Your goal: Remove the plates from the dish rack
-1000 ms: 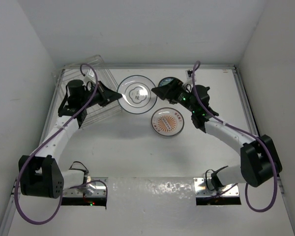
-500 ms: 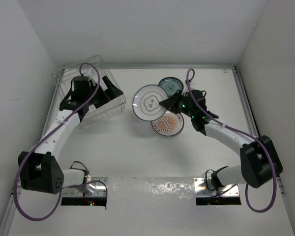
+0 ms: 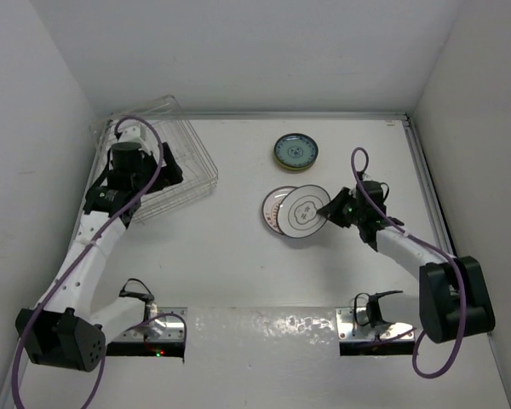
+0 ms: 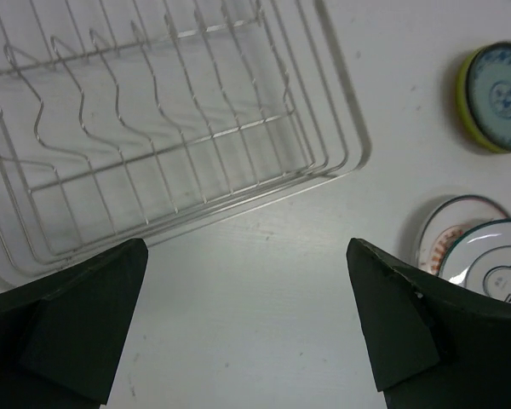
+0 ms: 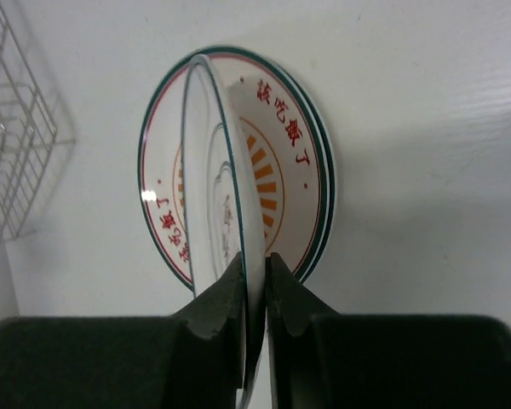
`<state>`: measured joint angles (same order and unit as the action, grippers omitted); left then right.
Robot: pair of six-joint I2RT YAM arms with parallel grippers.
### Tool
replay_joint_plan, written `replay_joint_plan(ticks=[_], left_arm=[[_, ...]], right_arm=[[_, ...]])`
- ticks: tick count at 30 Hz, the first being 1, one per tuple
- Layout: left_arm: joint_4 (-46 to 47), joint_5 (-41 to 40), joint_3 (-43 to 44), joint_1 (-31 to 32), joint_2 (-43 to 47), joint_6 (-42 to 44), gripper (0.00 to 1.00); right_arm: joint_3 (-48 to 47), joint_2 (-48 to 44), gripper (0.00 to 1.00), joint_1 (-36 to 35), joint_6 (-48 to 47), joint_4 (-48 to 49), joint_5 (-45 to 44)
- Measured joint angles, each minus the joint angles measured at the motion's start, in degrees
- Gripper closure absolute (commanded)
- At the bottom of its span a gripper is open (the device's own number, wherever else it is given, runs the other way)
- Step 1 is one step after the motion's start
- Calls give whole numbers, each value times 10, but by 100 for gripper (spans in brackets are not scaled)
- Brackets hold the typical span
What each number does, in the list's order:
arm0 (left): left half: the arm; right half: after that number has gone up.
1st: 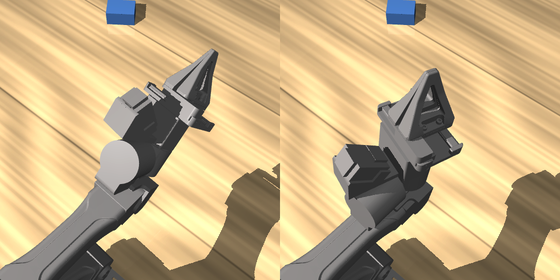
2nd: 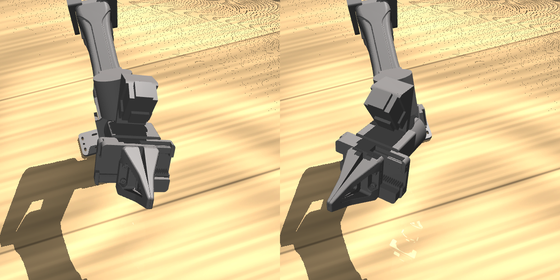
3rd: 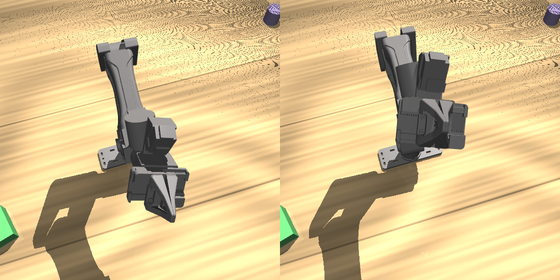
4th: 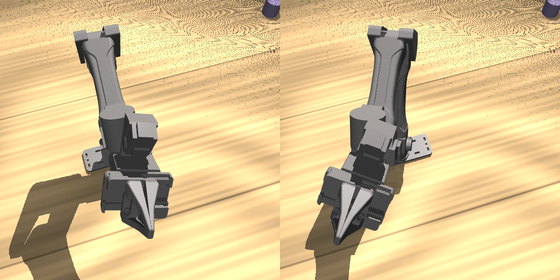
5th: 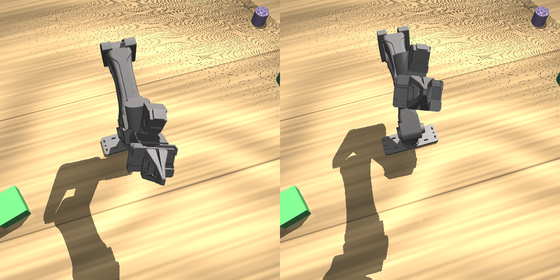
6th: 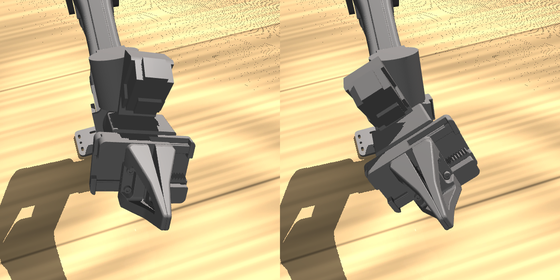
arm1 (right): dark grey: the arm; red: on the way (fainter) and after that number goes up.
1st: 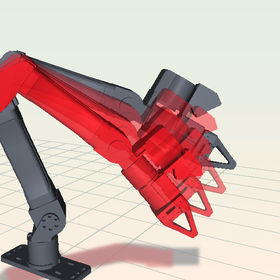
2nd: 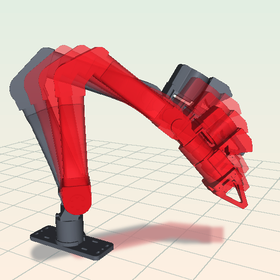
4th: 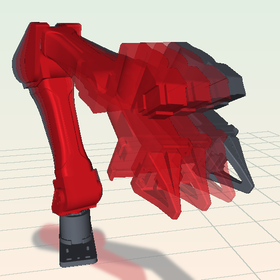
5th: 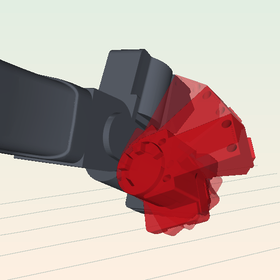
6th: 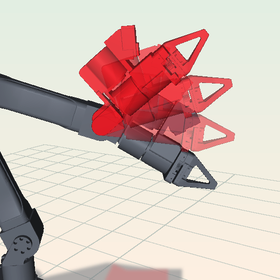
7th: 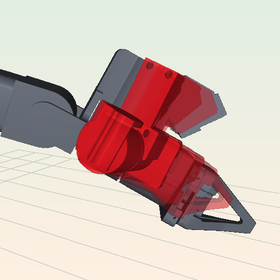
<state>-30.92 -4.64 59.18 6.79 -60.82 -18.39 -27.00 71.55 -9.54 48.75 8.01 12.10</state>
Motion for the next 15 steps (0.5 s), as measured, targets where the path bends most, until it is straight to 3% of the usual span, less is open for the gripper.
replay_joint_plan(ticks=[5,7,11,15], left_arm=[[-5,-12,-61,0,1,15,0],[-8,-18,-79,0,1,17,0],[-11,-26,-97,0,9,19,0],[-9,-31,-98,0,21,19,0]], right_arm=[[-30,54,48,-1,-37,-29,38],[-63,80,42,-5,-61,-55,43],[-144,111,11,-38,-119,-127,19],[-220,144,1,-82,-166,-189,-20]])
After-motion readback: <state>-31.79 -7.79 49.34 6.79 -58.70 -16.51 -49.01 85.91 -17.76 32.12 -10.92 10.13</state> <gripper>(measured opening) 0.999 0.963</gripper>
